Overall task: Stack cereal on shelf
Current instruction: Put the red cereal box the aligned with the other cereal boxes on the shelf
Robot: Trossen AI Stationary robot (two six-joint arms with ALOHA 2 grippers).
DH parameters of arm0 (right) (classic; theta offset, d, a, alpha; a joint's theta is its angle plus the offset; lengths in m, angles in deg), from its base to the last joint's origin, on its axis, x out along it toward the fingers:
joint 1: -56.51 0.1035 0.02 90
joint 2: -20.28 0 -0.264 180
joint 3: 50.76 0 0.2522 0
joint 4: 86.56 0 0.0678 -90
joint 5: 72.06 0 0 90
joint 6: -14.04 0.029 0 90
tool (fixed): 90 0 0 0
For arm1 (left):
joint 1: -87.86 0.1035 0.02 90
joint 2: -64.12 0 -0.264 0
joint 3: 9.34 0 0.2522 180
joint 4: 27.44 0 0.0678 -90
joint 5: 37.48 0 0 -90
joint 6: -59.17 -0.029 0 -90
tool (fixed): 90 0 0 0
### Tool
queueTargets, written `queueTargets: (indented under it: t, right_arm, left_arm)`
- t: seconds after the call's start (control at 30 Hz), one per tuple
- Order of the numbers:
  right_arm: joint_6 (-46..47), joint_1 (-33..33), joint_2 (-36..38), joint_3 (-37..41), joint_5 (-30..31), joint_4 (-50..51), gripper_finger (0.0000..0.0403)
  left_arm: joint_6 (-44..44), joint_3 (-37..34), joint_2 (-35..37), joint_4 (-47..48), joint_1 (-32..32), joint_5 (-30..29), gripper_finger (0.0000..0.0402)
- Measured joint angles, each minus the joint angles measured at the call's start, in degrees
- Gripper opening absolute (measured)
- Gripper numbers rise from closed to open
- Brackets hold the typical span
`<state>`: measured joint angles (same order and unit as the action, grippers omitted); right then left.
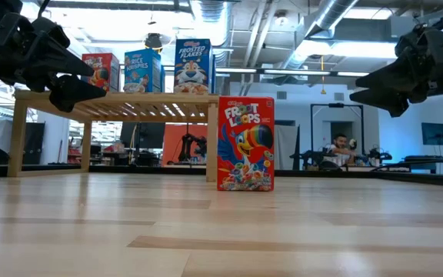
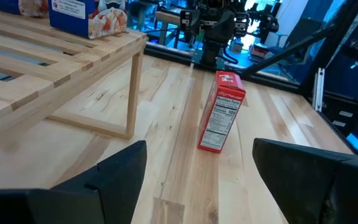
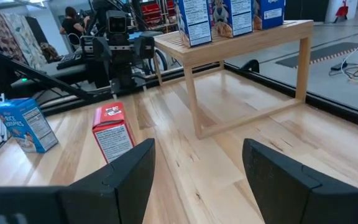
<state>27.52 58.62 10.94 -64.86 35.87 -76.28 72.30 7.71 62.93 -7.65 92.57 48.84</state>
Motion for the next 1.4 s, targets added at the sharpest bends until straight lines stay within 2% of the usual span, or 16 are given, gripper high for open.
queueTargets:
  t: [0.13,0.27,0.47,0.6,0.67,0.83,1.0,1.2,1.4]
  right_arm:
    - [0.16,0.04,0.0,0.0,0.0,0.0,0.0266]
    - [0.22,0.04,0.0,0.02,0.0,0.01,0.0266]
    - [0.19,0.04,0.0,0.04,0.0,0.0,0.0266]
    - [0.19,0.04,0.0,0.04,0.02,0.0,0.0266]
    - [0.19,0.04,0.0,0.04,0.02,0.0,0.0266]
    - [0.19,0.04,0.0,0.04,0.04,0.0,0.0266]
    - [0.17,0.04,0.0,0.09,0.04,0.0,0.0266]
    - [0.17,0.04,0.0,0.09,0.07,0.0,0.0266]
    - [0.08,0.04,-0.02,0.09,0.07,0.0,0.0266]
  left_arm:
    - [-3.22,-0.02,0.0,-0.36,0.07,-0.94,0.0284]
    - [-1.46,-0.02,0.01,-0.75,0.07,-1.04,0.0291]
    - [-1.4,-0.02,0.01,-0.89,0.05,-1.77,0.0325]
    - [4.79,0.04,0.02,-2.06,-0.02,-4.53,0.0347]
    - [7.04,0.11,0.04,-2.13,0.06,-2.92,0.0351]
    - [7.4,-0.1,-0.06,-3.84,-0.24,6.09,0.0352]
    - [10.9,0.02,0.0,-5.4,-0.26,8.75,0.0352]
    - [15.12,0.02,-0.04,-5.96,-0.24,5.56,0.0352]
    - [17.64,0.02,-0.04,-10.64,-0.26,3.22,0.0352]
